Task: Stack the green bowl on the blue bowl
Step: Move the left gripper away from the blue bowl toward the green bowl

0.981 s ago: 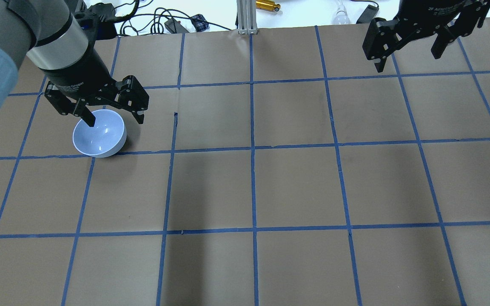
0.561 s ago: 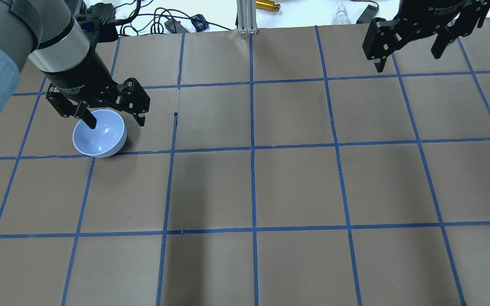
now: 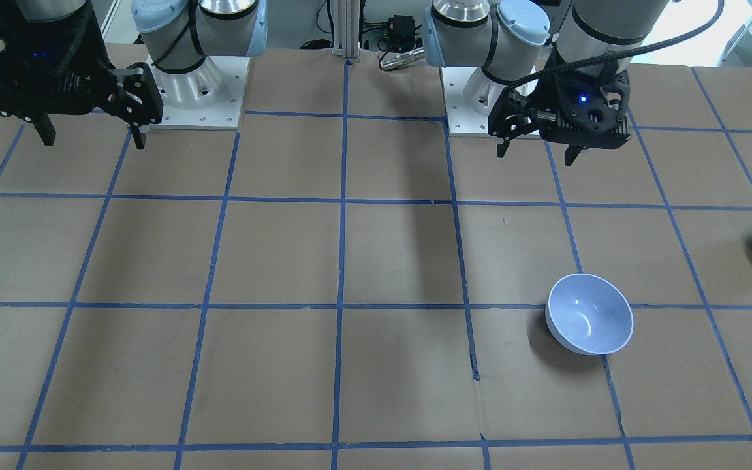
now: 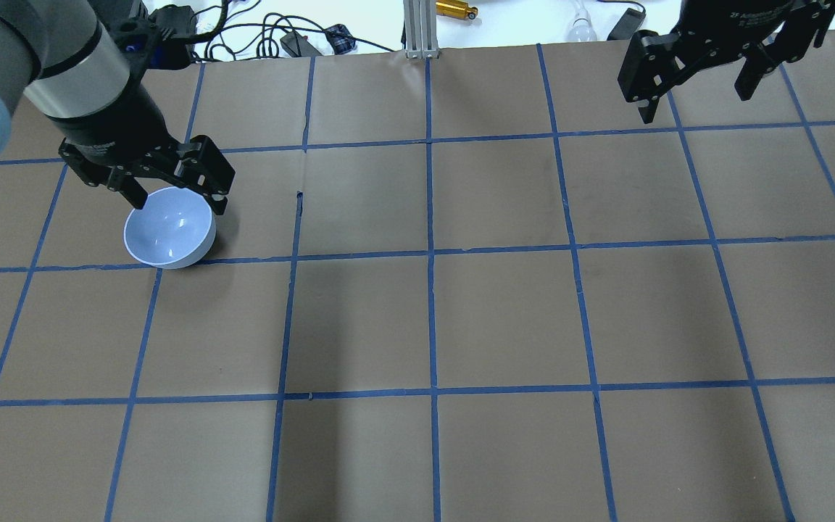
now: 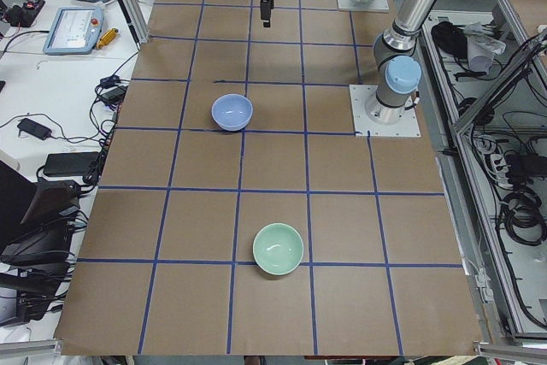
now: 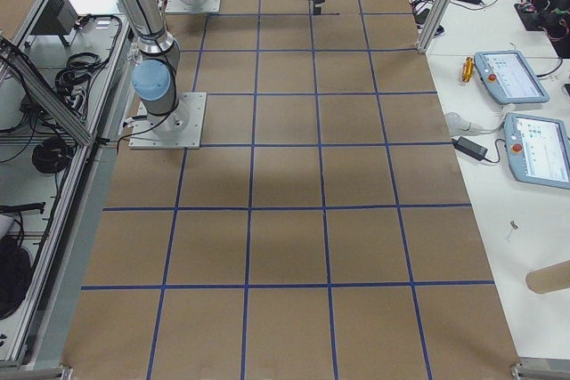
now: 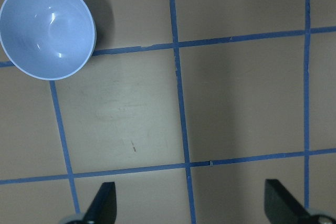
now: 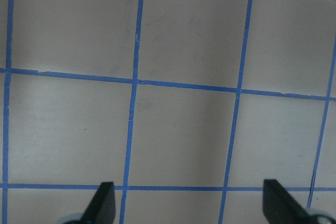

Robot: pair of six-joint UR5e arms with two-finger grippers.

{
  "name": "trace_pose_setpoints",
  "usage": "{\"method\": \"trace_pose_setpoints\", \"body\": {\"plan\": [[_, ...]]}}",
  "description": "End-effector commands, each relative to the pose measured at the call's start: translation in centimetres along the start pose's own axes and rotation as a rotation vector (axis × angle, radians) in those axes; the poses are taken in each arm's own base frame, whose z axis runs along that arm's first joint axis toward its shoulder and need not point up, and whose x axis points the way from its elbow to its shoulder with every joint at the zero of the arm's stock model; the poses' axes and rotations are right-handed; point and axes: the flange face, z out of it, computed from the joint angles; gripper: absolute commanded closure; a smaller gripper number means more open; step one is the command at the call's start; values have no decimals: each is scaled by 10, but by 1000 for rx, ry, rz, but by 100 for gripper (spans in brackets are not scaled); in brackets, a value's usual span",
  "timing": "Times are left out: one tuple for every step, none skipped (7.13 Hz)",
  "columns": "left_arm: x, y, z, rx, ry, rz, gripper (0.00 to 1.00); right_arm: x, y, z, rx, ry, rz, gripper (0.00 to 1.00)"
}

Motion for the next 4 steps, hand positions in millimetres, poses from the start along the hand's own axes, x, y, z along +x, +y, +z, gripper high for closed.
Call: {"method": "trace_pose_setpoints", "body": {"plan": [[-80,5,-3,-9,-30,98,0,0,0,0,0,0,0,0],[-116,11,0,-19,-31,121,0,0,0,0,0,0,0,0],[-155,19,6,-28,-17,160,0,0,0,0,0,0,0,0],[-191,28,10,-33,-9,196,0,0,0,0,0,0,0,0]]}}
